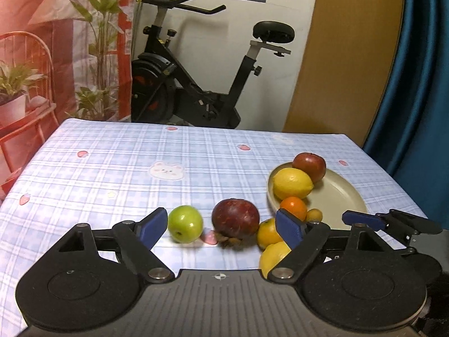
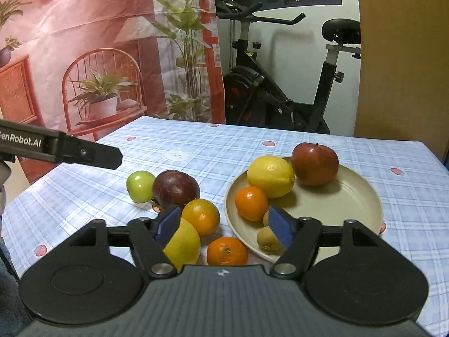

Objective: Organize fruits
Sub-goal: 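Move the right tool back to the large yellow citrus, then grasp the large yellow citrus with the right gripper and lift it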

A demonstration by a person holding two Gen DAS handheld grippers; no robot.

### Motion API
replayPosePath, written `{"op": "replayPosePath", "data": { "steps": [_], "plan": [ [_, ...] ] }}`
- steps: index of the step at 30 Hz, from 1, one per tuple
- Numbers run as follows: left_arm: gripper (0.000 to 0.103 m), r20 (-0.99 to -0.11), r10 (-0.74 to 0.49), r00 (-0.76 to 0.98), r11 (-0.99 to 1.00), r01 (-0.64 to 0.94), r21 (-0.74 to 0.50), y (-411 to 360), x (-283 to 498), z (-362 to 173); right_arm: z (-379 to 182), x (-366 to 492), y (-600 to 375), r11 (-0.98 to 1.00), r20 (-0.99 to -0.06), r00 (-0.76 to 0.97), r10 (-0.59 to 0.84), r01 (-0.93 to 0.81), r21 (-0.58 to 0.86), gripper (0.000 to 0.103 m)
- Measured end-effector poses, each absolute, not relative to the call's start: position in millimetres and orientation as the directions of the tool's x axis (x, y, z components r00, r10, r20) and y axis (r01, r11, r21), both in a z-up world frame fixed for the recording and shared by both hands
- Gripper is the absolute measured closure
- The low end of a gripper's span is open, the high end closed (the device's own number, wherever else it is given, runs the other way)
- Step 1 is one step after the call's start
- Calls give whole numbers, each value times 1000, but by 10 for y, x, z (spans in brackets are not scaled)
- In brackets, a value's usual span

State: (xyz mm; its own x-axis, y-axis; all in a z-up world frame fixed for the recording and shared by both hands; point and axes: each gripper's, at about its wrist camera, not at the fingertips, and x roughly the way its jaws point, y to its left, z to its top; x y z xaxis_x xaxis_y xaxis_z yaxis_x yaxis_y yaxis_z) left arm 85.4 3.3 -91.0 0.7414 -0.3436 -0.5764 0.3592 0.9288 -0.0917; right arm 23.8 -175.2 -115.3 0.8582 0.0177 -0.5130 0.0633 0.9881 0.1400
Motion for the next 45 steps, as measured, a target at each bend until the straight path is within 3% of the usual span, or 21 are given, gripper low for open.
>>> {"op": "replayPosePath", "data": {
  "steps": [9,13,18,22,25,30,38,45],
  "plan": [
    [24,-569,-329,754,941,311,-133,128,764,-976,-1157,126,-1556,994,-451,887,98,-69,80,30],
    [27,-546,-340,766,939,312,-147,121,717,-987,-1180,197,-1443,997,-512,855,81,-77,30,31],
    [27,-557,-361,748,930,336,-151,89,737,-997,-1222,256,-1477,996,-558,825,92,-65,67,31],
    [28,-569,-358,741,929,343,-137,84,752,-1020,-1239,280,-1529,999,-589,807,49,-26,47,16],
    [28,-582,-378,720,921,357,-157,95,776,-1038,-1264,289,-1569,997,-599,798,57,-18,72,13],
    [28,-599,-406,690,909,373,-186,109,826,-1040,-1314,273,-1506,990,-595,792,137,-96,100,21],
    [31,-623,-421,660,898,402,-181,61,889,-1057,-1401,298,-1475,981,-605,774,189,-123,149,47],
    [32,-657,-474,587,855,484,-185,-117,1027,-1123,-1493,317,-1520,973,-618,758,209,-99,209,49]
  ]
}}
